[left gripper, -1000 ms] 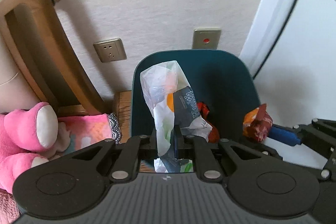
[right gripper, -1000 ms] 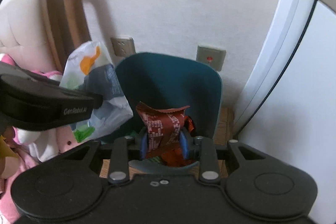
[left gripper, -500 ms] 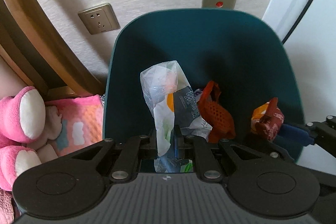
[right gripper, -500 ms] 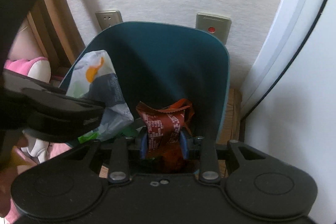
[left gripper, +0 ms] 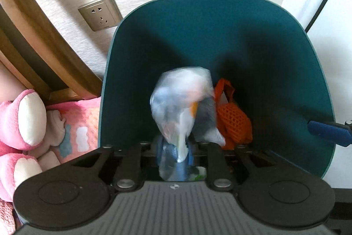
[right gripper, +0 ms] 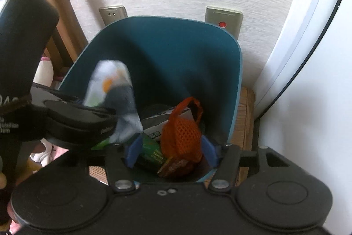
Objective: Collect trash
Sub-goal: 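Open the left tool into the bin while the right tool releases the wrapper, then lower both open tools back down to the floor trash, then grasp the white tissue with the left tool while the right tool grasps the yellow marker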
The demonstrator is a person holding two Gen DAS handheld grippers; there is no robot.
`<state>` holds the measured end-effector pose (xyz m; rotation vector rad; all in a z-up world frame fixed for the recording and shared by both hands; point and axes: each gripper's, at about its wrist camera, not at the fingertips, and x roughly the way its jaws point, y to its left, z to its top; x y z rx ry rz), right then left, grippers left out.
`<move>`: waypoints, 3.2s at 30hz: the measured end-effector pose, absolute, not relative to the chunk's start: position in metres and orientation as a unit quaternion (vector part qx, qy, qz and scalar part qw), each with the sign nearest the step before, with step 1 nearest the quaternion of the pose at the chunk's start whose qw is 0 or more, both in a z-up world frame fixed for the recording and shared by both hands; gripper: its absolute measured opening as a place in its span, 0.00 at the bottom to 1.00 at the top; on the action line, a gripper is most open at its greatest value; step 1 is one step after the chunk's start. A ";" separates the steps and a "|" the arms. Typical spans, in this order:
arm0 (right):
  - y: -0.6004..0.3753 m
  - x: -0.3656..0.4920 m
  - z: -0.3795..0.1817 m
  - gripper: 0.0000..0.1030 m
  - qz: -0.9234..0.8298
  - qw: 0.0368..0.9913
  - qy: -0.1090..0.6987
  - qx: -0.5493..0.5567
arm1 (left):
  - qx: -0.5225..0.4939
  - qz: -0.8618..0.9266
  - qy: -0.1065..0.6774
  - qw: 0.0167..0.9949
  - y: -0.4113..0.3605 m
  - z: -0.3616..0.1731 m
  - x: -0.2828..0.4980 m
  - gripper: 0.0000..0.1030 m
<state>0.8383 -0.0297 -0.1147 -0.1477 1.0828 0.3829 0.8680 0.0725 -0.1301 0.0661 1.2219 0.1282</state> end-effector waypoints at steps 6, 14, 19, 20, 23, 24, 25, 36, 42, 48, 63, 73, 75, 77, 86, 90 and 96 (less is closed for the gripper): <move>-0.035 0.832 -0.106 0.61 0.183 0.843 0.502 -0.058 | 0.019 0.055 0.559 0.827 0.076 -0.119 0.862 0.39; -0.044 0.814 -0.087 0.67 0.179 0.857 0.481 -0.044 | 0.009 0.049 0.528 0.848 0.081 -0.094 0.839 0.66; -0.049 0.790 -0.068 0.71 0.184 0.868 0.460 -0.036 | 0.010 0.045 0.507 0.861 0.090 -0.072 0.809 0.66; -0.050 0.783 -0.065 0.72 0.186 0.869 0.457 -0.034 | 0.012 0.045 0.504 0.862 0.091 -0.068 0.803 0.66; -0.052 0.761 -0.057 0.73 0.186 0.875 0.445 -0.032 | 0.012 0.035 0.491 0.870 0.098 -0.054 0.775 0.66; -0.052 0.753 -0.055 0.73 0.188 0.876 0.442 -0.031 | 0.016 0.034 0.487 0.873 0.100 -0.049 0.766 0.66; -0.052 0.744 -0.053 0.73 0.190 0.878 0.439 -0.030 | 0.021 0.032 0.482 0.876 0.102 -0.045 0.755 0.66; -0.036 0.632 -0.049 0.75 0.179 0.889 0.422 -0.023 | 0.027 -0.003 0.463 0.886 0.128 -0.038 0.648 0.66; -0.026 0.581 -0.069 0.78 0.167 0.888 0.428 -0.012 | 0.042 -0.026 0.472 0.880 0.135 -0.059 0.597 0.66; -0.029 0.551 -0.128 0.82 0.176 0.866 0.467 -0.027 | 0.022 -0.021 0.499 0.866 0.138 -0.112 0.560 0.76; -0.055 0.514 -0.405 0.96 0.205 0.788 0.579 -0.044 | -0.080 0.060 0.622 0.776 0.124 -0.402 0.511 0.76; -0.067 0.480 -0.606 0.94 0.214 0.734 0.643 -0.049 | -0.118 0.122 0.710 0.684 0.116 -0.634 0.481 0.76; -0.065 0.475 -0.643 0.92 0.218 0.724 0.652 -0.059 | -0.124 0.130 0.718 0.672 0.118 -0.670 0.478 0.76; -0.063 0.470 -0.679 0.89 0.220 0.714 0.662 -0.066 | -0.110 0.133 0.723 0.669 0.117 -0.704 0.476 0.76; -0.056 0.458 -0.796 0.77 0.218 0.684 0.691 -0.084 | -0.092 0.120 0.741 0.654 0.109 -0.814 0.482 0.76; -0.055 0.456 -0.824 0.65 0.219 0.679 0.695 -0.084 | -0.114 0.098 0.741 0.654 0.108 -0.843 0.484 0.78; -0.052 0.454 -0.834 0.52 0.211 0.692 0.685 -0.084 | -0.115 0.064 0.740 0.659 0.097 -0.856 0.484 0.74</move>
